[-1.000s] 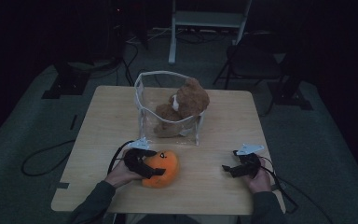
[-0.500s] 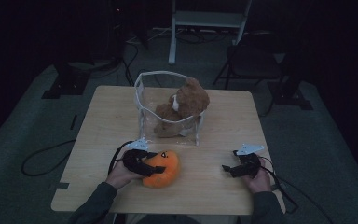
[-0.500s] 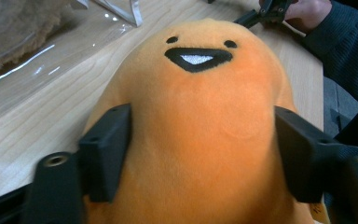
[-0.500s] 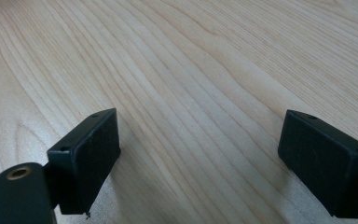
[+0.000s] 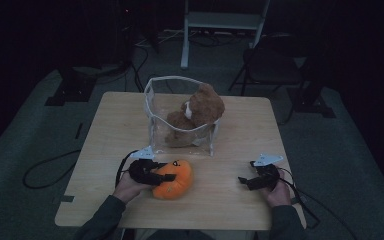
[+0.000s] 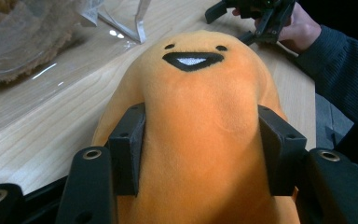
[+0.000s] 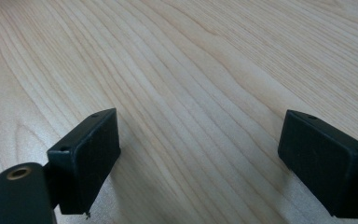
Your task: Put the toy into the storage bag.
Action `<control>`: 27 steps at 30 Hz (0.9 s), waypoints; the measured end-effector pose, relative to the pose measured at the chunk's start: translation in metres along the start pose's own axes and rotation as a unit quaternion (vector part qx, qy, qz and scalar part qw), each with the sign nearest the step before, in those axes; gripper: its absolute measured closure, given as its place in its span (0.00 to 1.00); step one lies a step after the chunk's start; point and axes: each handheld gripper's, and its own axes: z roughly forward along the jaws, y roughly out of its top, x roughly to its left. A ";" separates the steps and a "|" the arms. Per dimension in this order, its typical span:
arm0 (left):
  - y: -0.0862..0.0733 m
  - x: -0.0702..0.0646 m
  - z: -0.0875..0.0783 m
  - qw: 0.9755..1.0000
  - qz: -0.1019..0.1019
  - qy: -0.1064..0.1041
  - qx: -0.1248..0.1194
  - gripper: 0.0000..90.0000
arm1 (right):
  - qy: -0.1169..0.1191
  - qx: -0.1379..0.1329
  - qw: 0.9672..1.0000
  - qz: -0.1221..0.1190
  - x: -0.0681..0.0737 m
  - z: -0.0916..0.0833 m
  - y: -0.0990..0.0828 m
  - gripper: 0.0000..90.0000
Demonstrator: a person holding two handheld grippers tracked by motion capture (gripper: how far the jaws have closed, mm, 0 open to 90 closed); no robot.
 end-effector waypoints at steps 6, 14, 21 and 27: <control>0.000 0.001 -0.001 1.000 -0.002 0.004 -0.007 0.50 | 0.000 -0.001 1.000 -0.001 0.000 0.000 0.000 0.13; 0.002 0.001 -0.005 1.000 -0.003 0.014 -0.015 0.52 | 0.000 -0.001 1.000 -0.001 0.000 0.000 0.000 0.13; 0.002 0.003 -0.010 0.999 -0.005 0.023 -0.022 0.53 | 0.000 0.000 1.000 0.000 0.000 0.000 0.000 0.13; 0.003 0.004 -0.012 0.999 -0.006 0.026 -0.026 0.53 | 0.000 0.000 1.000 0.000 0.000 0.000 0.000 0.13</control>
